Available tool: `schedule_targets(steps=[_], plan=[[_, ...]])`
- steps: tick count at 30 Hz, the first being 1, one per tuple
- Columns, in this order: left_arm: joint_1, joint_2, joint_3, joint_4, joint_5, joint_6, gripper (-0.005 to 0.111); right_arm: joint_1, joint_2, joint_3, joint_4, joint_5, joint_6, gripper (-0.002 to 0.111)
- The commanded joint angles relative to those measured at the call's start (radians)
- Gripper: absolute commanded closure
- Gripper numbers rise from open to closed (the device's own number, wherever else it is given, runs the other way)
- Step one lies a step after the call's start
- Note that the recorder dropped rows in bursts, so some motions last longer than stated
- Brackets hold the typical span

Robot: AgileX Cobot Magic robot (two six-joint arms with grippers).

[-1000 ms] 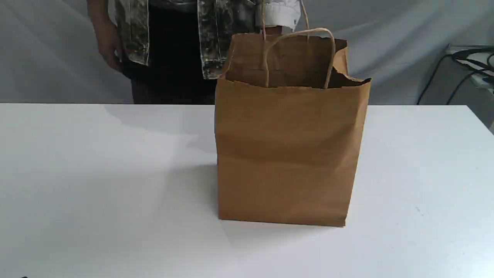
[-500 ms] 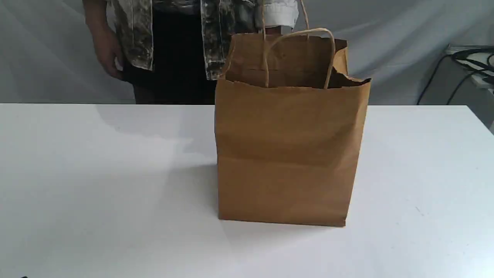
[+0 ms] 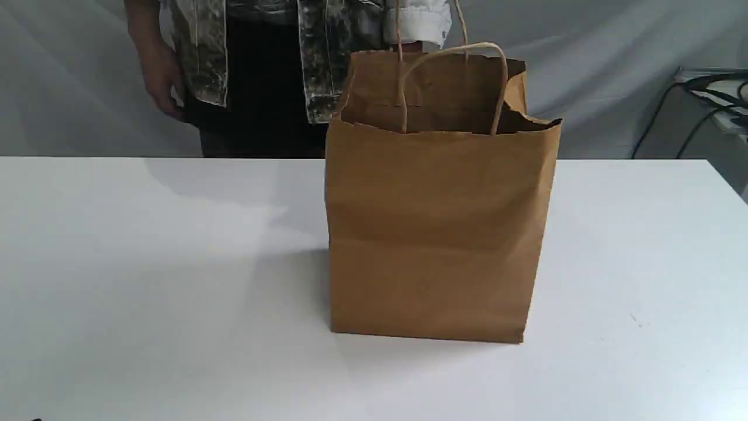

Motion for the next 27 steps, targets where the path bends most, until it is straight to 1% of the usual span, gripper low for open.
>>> schedule_targets(steps=[1,22,25,26,27], plan=[[-0.002,-0.002,0.004,-0.008,-0.004,-0.002,0.043,0.003,-0.004,0.004,-0.023,0.002,0.004,0.078],[-0.002,-0.004,0.004,-0.008,-0.004,-0.002,0.043,0.003,-0.004,0.004,-0.023,0.002,0.006,0.078],[-0.026,-0.043,0.004,-0.008,-0.002,-0.002,0.043,0.003,-0.004,0.004,-0.023,0.002,0.006,0.078],[-0.026,-0.057,0.004,-0.003,-0.004,0.006,0.043,0.003,-0.004,0.004,-0.018,0.002,0.006,0.078],[-0.018,-0.072,0.004,0.036,-0.004,0.037,0.043,0.003,-0.004,0.004,-0.018,0.002,0.006,0.078]])
